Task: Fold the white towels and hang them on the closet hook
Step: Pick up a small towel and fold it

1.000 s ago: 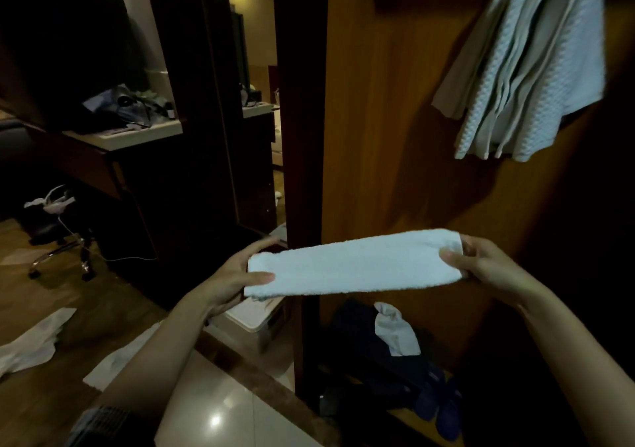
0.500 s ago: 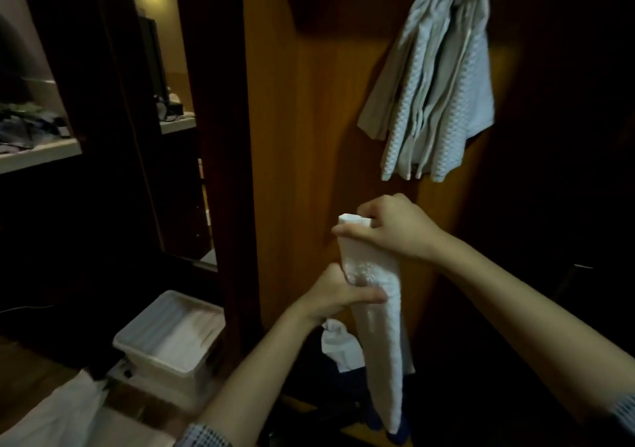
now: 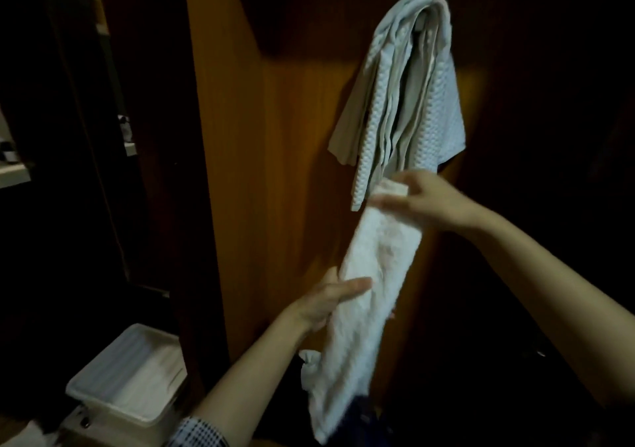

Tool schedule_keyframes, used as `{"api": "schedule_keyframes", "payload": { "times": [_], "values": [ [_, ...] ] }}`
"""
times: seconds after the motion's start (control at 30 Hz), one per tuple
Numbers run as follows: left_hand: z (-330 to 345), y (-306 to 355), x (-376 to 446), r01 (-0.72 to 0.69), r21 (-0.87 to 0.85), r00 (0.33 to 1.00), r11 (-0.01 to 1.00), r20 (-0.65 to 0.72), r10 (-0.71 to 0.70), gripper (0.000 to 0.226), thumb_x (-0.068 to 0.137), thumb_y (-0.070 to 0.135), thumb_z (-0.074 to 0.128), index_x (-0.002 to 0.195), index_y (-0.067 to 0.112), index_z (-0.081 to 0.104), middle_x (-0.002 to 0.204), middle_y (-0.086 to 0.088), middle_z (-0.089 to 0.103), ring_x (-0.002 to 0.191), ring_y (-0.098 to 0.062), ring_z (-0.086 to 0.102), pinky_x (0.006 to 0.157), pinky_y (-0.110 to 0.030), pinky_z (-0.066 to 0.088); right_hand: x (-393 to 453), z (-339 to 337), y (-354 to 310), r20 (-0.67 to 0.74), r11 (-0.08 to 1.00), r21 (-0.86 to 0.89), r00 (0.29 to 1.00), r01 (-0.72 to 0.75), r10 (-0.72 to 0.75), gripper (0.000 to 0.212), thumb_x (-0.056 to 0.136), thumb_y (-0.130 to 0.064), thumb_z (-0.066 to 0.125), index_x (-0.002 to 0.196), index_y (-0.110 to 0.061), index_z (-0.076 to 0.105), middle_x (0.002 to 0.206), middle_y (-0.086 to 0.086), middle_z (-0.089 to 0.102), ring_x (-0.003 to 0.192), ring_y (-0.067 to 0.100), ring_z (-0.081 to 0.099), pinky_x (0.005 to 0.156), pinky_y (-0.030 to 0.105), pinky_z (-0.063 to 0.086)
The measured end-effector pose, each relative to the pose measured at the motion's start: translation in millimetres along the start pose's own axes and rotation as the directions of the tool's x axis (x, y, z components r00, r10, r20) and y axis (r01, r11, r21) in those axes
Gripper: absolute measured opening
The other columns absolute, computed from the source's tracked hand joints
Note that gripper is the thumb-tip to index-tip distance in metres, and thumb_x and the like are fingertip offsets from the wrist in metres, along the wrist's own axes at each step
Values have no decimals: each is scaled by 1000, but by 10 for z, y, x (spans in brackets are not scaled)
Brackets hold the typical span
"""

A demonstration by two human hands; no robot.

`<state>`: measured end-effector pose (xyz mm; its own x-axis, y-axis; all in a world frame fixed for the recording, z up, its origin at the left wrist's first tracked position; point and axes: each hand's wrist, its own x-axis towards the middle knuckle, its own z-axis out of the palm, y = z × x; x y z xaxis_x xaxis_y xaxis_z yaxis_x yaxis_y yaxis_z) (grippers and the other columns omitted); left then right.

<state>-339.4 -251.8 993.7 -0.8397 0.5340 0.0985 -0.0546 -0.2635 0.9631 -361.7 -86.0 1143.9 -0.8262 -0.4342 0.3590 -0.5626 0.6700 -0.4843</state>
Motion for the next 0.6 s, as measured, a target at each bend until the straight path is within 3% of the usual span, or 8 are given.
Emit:
{"api": "schedule_keyframes", "payload": {
  "times": [0.07, 0.13, 0.27, 0.33, 0.4, 0.5, 0.6],
  "values": [
    [-67, 115, 75, 18, 66, 996, 998, 90, -24, 69, 54, 37, 89, 112, 14, 61, 99, -11, 71, 90, -28, 68, 82, -42, 56, 103, -212, 87, -164, 996, 71, 984, -62, 73, 37, 84, -39, 67, 78, -3, 62, 54, -2, 51, 41, 3, 46, 40, 16, 33],
    [-118, 269, 154, 65, 193, 995, 979, 67, -80, 77, 45, 39, 92, 111, 16, 59, 99, -3, 71, 91, -23, 68, 80, -37, 56, 189, -430, 179, -293, 979, 164, 942, -120, 165, 30, 84, -36, 67, 73, -9, 59, 58, 0, 52, 39, 1, 46, 38, 13, 35],
    [-273, 661, 369, 140, 368, 984, 919, 56, -172, 69, 48, 29, 83, 111, 17, 56, 104, 1, 66, 95, -15, 66, 74, -28, 55, 345, -888, 326, -375, 928, 332, 880, -167, 292, 38, 85, -33, 67, 93, 5, 64, 75, 9, 62, 59, 15, 59, 51, 21, 45],
    [-394, 909, 455, 120, 407, 987, 906, 49, -153, 65, 51, 30, 76, 111, 16, 56, 104, 1, 67, 96, -15, 66, 76, -27, 54, 384, -1089, 357, -396, 909, 383, 861, -161, 320, 34, 86, -32, 66, 95, 0, 65, 72, 4, 62, 51, 9, 58, 44, 16, 43],
    [-503, 1170, 518, 65, 386, 996, 920, 29, -83, 62, 54, 25, 74, 113, 15, 57, 102, -1, 69, 94, -17, 67, 73, -28, 55, 419, -1262, 385, -422, 894, 423, 841, -148, 338, 31, 88, -32, 64, 95, -3, 64, 71, 4, 60, 50, 10, 56, 41, 17, 41],
    [-597, 1602, 676, -109, 170, 988, 979, -92, 126, 53, 66, 2, 66, 117, 12, 56, 99, -8, 70, 79, -17, 69, 58, -25, 57, 484, -1534, 384, -468, 849, 518, 797, -102, 381, 24, 90, -31, 60, 93, -7, 61, 75, 5, 59, 53, 13, 53, 40, 18, 41],
    [-549, 2115, 862, -315, 79, 930, 946, -175, 324, 26, 81, 3, 50, 106, 8, 56, 71, -2, 71, 54, -6, 64, 46, -15, 51, 599, -1754, 320, -488, 771, 636, 790, 32, 370, 19, 92, -30, 57, 87, -11, 56, 74, 3, 58, 49, 10, 54, 42, 19, 40]
  ]
}}
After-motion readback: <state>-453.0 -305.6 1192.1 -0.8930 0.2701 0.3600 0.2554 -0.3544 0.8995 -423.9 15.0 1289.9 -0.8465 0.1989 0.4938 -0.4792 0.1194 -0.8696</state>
